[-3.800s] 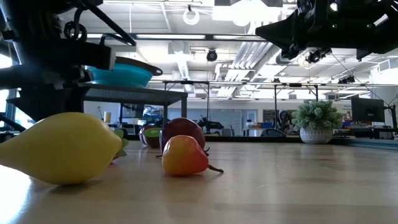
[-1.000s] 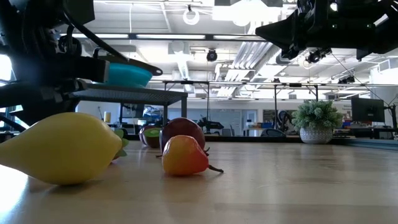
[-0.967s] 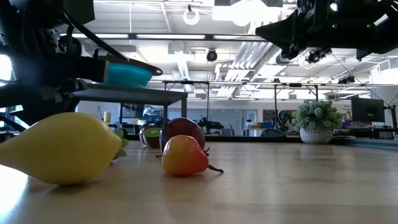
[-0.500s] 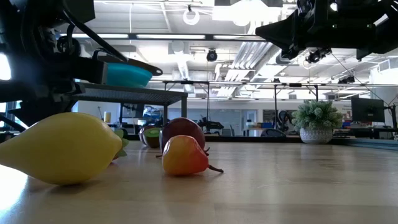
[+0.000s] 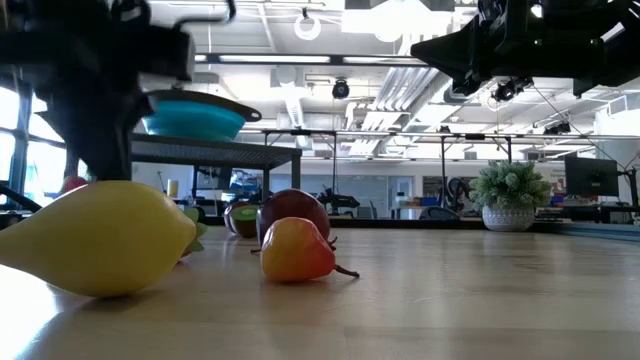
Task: Pick & Place Fruit
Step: Put the red strawberry into the blue strainer bowl on the shelf
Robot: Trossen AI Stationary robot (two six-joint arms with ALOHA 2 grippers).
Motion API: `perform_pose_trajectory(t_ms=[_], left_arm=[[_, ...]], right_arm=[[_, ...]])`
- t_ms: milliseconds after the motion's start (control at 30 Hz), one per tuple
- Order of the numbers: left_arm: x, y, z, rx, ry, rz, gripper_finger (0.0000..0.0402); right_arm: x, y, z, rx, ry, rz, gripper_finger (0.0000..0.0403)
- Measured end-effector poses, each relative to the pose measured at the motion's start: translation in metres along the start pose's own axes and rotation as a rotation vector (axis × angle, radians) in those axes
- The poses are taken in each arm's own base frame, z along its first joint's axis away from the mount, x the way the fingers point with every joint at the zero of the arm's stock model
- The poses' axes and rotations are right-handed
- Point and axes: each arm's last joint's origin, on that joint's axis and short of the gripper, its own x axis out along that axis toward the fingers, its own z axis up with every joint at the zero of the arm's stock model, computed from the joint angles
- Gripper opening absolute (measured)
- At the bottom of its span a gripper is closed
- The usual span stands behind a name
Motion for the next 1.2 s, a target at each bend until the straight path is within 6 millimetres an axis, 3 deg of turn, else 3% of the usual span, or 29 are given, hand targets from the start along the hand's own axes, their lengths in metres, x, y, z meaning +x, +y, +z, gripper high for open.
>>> perform_pose_trajectory(t_ms=[333, 767, 967, 1200], left_arm=[[-0.075, 0.007, 0.034, 0.039, -0.161, 0.039, 0.0001], [-0.172, 0.029, 0.068, 0.141, -0.399, 0.246, 0.0001], [-0.189, 0.05, 0.082, 0.133, -0.421, 0.317, 0.0001], [-0.18, 0.095, 0.091, 0.08, -0.28, 0.462, 0.0001]], right_arm=[[0.0, 0.0, 0.0, 0.0, 0.001, 0.0, 0.0002], [0.0, 0.0, 0.0, 0.0, 0.0, 0.0, 0.0002], [0.0, 0.0, 0.0, 0.0, 0.0, 0.0, 0.0002], [0.0, 0.0, 0.0, 0.0, 0.0, 0.0, 0.0002]])
